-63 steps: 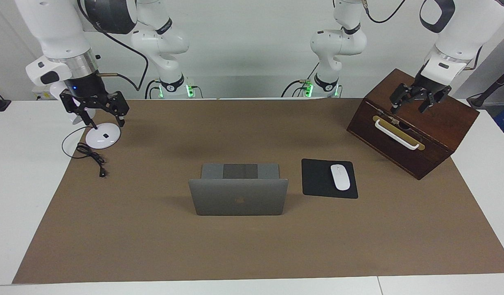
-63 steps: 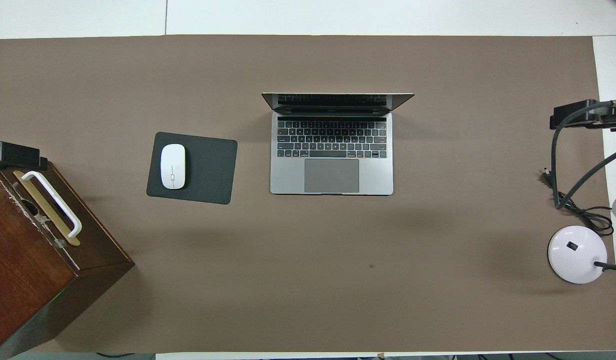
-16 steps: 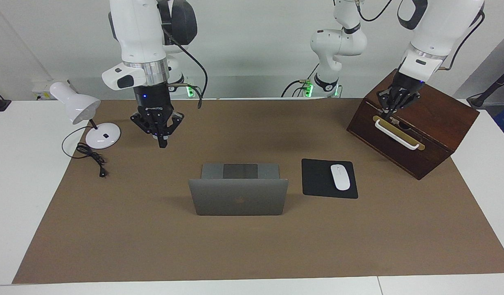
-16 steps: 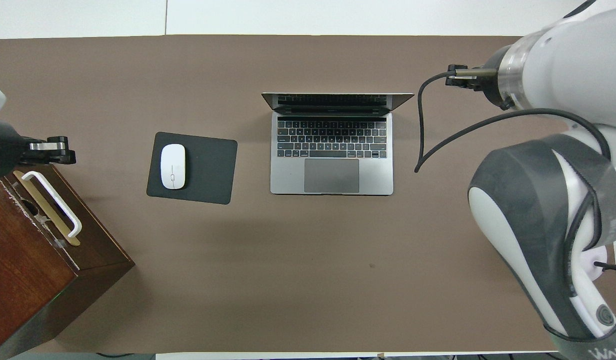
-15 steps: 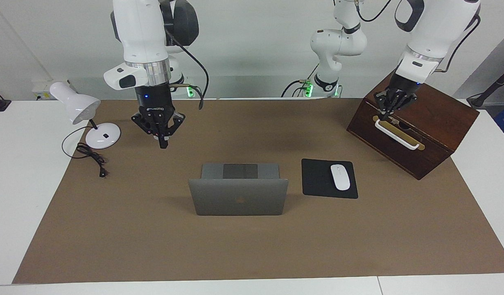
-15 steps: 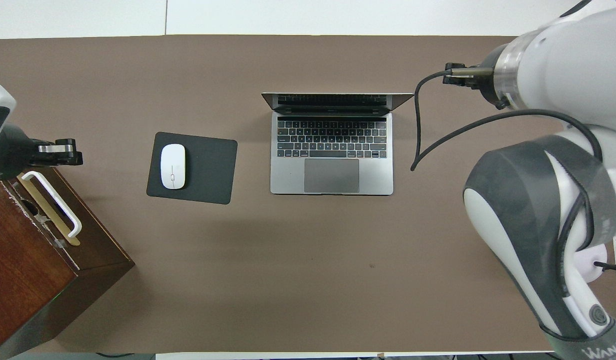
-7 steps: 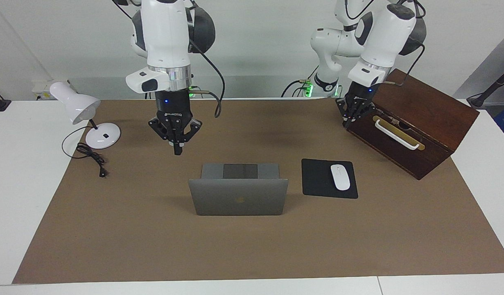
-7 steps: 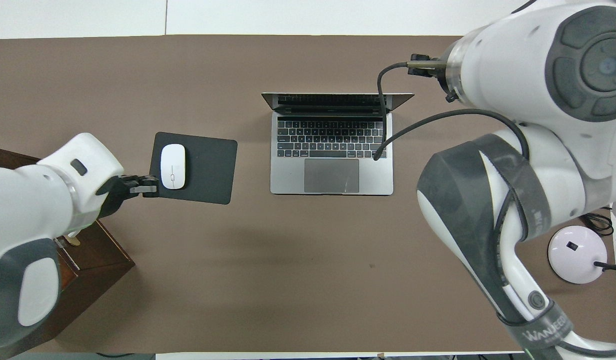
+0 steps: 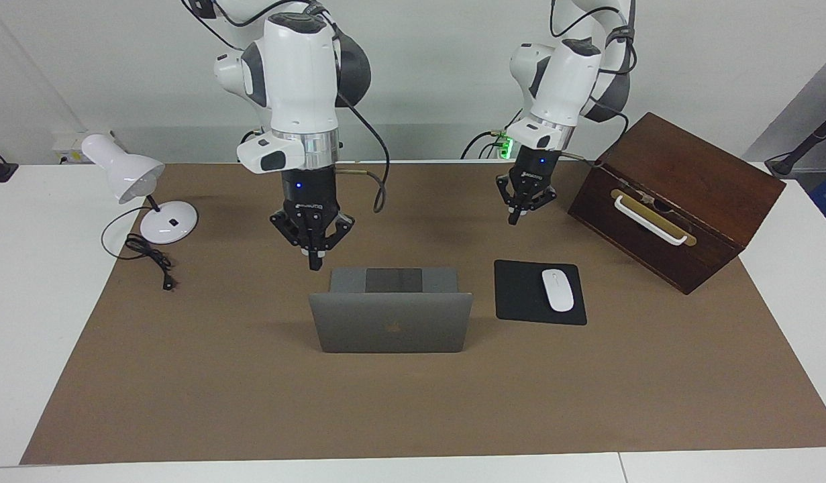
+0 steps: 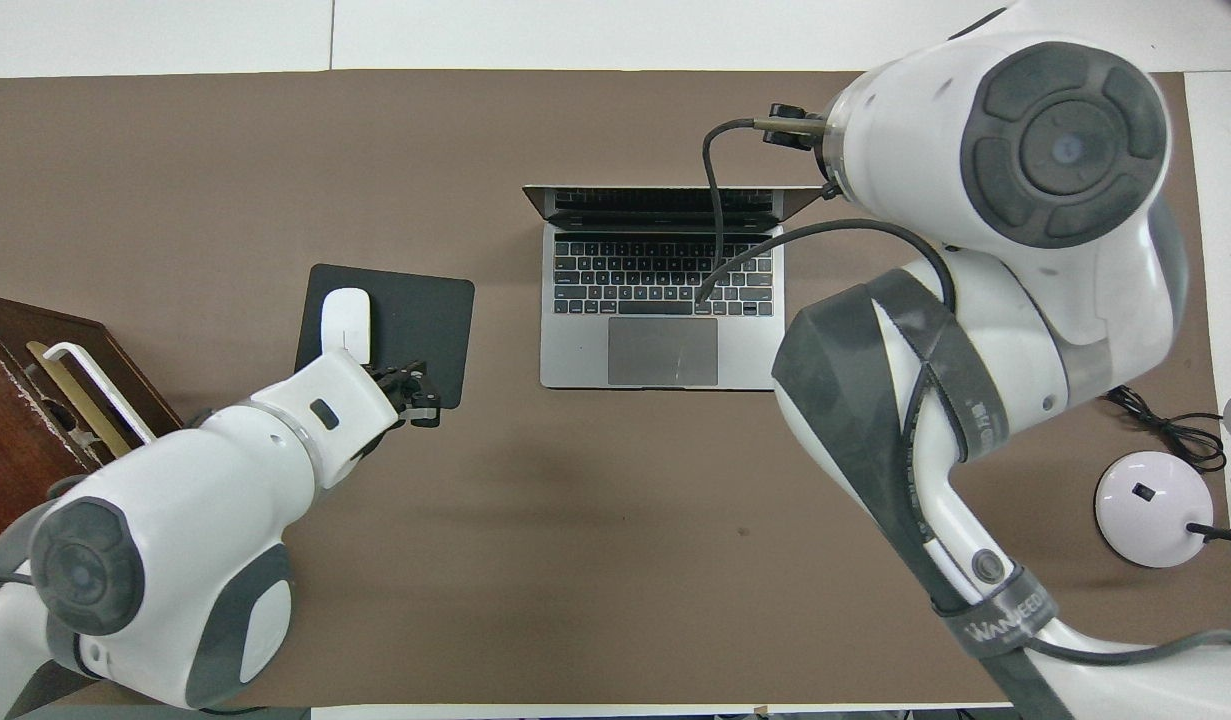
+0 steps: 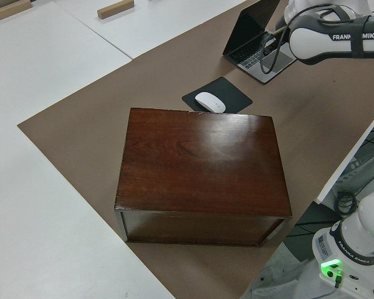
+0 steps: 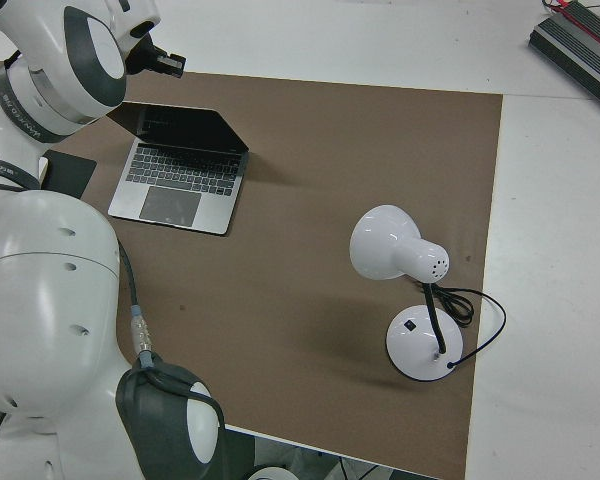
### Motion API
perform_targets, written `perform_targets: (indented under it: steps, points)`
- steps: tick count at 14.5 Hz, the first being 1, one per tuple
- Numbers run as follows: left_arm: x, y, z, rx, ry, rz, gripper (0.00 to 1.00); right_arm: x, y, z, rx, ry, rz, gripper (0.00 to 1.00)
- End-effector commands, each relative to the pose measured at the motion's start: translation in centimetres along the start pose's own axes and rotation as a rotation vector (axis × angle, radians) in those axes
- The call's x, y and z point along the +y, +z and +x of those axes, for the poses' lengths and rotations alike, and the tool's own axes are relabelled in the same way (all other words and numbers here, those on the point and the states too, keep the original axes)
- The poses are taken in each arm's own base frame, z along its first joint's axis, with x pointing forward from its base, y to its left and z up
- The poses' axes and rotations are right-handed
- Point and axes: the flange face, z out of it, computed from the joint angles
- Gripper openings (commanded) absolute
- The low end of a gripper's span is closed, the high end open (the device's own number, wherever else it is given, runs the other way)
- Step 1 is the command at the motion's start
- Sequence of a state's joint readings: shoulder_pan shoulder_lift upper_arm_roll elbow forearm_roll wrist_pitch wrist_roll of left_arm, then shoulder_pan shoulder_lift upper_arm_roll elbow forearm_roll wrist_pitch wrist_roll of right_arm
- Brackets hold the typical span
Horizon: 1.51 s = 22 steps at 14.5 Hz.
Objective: Close laptop with both arms
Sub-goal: 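Move the right gripper toward the laptop lid while the left gripper advances, then lower the right gripper onto the top edge of the laptop lid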
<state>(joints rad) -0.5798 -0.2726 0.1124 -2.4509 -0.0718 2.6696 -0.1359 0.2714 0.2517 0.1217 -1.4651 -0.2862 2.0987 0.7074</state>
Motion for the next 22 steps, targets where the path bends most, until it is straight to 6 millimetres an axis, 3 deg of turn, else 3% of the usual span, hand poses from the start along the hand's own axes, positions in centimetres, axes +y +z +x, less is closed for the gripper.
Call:
perform_targets:
  steps: [1, 4, 11, 14, 20, 22]
  points:
    - [2.0, 3.3, -1.5, 0.042, 0.040, -0.022, 0.00, -0.5, 1.2, 0.6, 0.024, 0.018, -0.003, 0.00]
    - [3.7, 6.4, -2.7, 0.080, 0.080, -0.032, 0.00, -2.6, 1.3, 0.9, 0.029, 0.049, -0.001, 0.00]
    - [5.9, 12.1, -4.9, 0.166, 0.139, -0.045, 0.00, -2.6, 3.6, 0.9, -0.004, 0.056, -0.015, 0.00]
    - [6.2, 15.0, -6.3, 0.196, 0.160, -0.043, 0.00, -2.7, 4.4, 1.8, 0.004, 0.062, -0.022, 0.00]
    - [6.3, 18.2, -7.4, 0.242, 0.166, -0.042, 0.00, -4.3, 4.6, 2.5, -0.022, 0.028, -0.074, 0.00]
    - [6.6, 18.3, -7.5, 0.246, 0.163, -0.046, 0.00, -4.9, 5.0, 2.1, -0.027, 0.012, -0.090, 0.00]
